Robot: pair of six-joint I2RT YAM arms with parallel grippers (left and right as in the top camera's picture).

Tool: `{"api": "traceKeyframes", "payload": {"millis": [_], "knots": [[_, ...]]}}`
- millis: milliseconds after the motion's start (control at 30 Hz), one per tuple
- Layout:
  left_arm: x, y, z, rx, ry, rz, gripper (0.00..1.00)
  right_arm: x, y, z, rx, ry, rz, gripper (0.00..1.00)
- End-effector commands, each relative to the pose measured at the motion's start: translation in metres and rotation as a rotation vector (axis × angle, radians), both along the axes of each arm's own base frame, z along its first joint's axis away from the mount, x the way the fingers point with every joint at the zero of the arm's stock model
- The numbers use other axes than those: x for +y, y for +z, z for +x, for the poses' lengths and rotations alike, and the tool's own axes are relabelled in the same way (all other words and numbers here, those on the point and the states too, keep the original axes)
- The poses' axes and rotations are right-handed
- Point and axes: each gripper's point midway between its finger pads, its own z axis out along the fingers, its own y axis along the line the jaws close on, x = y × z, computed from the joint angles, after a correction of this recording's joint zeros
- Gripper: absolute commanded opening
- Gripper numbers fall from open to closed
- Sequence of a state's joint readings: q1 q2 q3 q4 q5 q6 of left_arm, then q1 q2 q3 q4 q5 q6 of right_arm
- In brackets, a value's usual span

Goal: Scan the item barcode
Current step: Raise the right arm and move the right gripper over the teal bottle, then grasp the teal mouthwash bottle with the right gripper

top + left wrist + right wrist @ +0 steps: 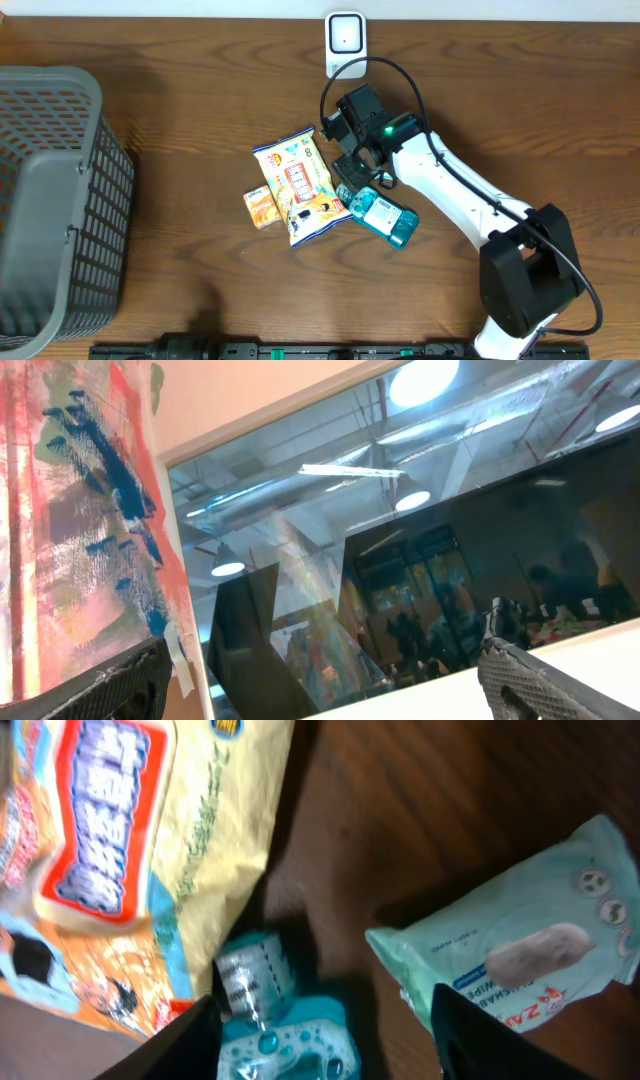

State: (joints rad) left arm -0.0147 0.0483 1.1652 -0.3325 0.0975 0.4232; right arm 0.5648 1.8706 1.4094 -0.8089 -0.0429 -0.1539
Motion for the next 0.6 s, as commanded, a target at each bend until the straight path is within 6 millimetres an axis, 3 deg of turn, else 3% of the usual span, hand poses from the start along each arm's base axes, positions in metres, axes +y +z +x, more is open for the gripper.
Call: {"api": "traceKeyframes", "payload": {"millis": [0,333,567], "knots": [[0.002,0.001,-0.017,-0.045,0.02,-0.001,0.98,0.002,-0.02,-0.013,0.047,0.049,-0.046,0.61],[0.002,0.001,-0.023,-0.056,0.021,-0.001,0.98,0.014,-0.034,-0.033,0.095,0.103,-0.083,0.62],[0.002,0.001,-0.023,-0.056,0.021,-0.002,0.98,0.013,-0.05,-0.03,0.101,0.117,-0.115,0.6]]}}
